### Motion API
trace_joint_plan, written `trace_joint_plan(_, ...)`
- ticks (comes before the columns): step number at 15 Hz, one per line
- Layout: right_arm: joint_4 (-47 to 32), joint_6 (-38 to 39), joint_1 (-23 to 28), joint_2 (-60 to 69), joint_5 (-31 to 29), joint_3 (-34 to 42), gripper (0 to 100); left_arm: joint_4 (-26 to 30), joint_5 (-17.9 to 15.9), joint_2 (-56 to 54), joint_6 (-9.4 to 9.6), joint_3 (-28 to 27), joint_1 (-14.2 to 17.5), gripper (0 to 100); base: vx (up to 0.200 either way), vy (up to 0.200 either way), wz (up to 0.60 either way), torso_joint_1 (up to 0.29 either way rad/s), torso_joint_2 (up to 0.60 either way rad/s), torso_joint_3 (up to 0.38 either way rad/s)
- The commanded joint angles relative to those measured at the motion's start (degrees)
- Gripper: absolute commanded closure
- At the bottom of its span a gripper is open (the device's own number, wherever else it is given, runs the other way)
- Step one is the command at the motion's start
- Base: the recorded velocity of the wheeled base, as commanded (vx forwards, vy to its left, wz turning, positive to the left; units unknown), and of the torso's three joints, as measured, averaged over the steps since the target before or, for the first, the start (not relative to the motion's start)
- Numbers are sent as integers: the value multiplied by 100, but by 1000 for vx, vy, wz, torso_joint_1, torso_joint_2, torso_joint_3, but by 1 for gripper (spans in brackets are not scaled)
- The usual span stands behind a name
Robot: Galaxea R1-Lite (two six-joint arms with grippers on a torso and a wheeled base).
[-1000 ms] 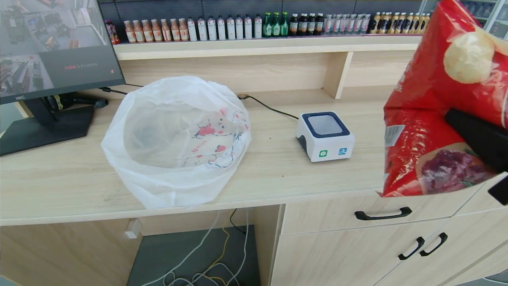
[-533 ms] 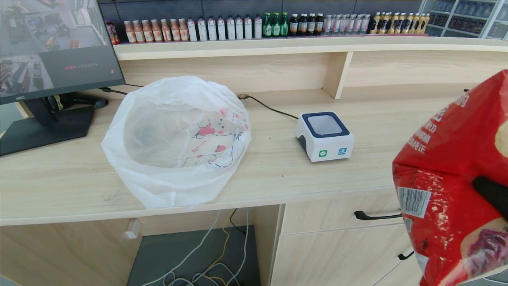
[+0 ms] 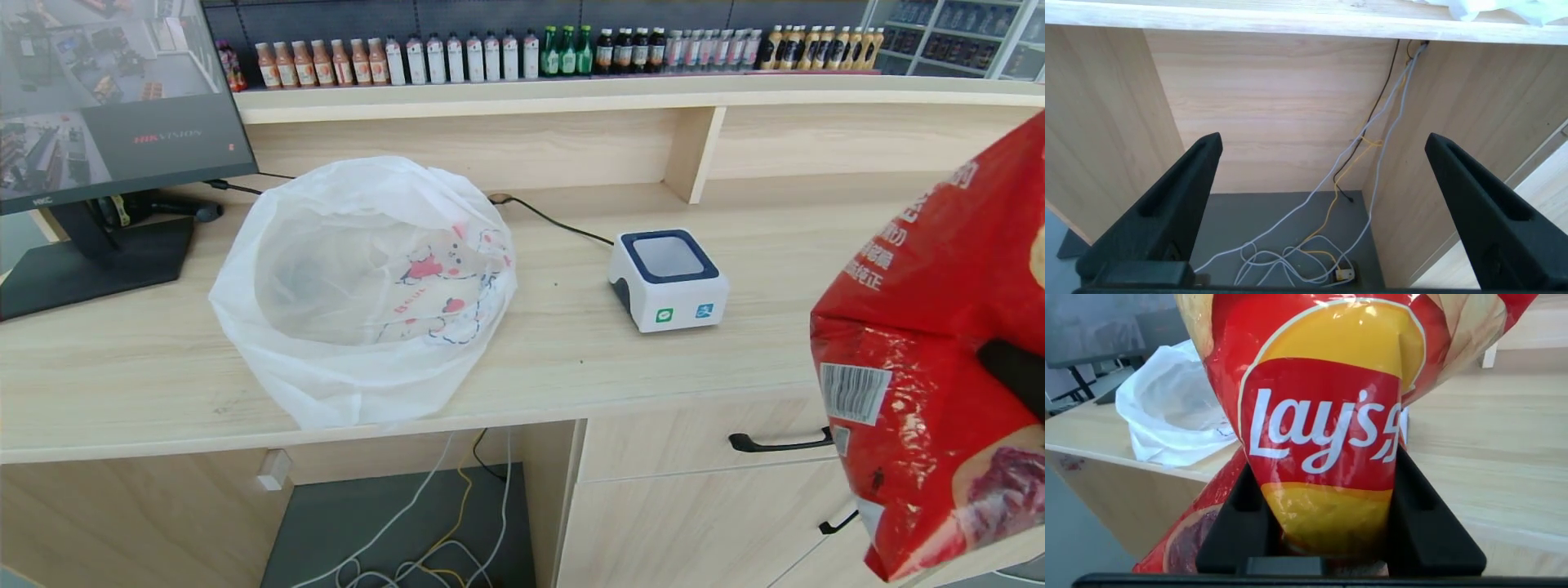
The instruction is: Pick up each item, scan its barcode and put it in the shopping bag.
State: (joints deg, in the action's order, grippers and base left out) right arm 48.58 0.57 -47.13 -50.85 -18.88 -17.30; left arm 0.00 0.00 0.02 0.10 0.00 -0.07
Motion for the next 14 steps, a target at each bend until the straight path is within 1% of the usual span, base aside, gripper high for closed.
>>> trace_joint_plan(1, 20, -31, 441, -532, -1, -204, 100, 0, 0, -2, -1, 0, -1, 0, 0, 0, 0, 0, 0, 0)
trace_joint_plan(2, 125, -31, 687, -751, -1, -239, 100, 0, 0, -2, -10, 0, -1, 0, 0, 0, 0, 0, 0, 0)
trace_joint_plan(3, 345, -75, 775, -953, -1, -274, 100, 0, 9, -2, -19, 0, 7, 0, 0, 200, 0, 7, 17, 2)
trace_joint_plan(4, 582, -259, 925, -1199, -1, -450, 100, 0, 9, -2, -27, 0, 7, 0, 0, 200, 0, 2, 7, 2)
trace_joint_plan(5, 688, -444, 969, -1393, -1, -696, 100, 0, 0, -2, -27, 0, 7, 0, 0, 200, 0, 2, 7, 7)
trace_joint_plan(9, 679, -787, 978, -1850, -36, -1162, 100, 0, 9, -2, -19, 0, 7, 0, 0, 200, 0, 2, 2, 4)
trace_joint_plan(14, 679, -769, 978, -2096, -63, -1522, 100, 0, 0, -2, -10, 0, 7, 0, 0, 200, 0, 5, 4, 2)
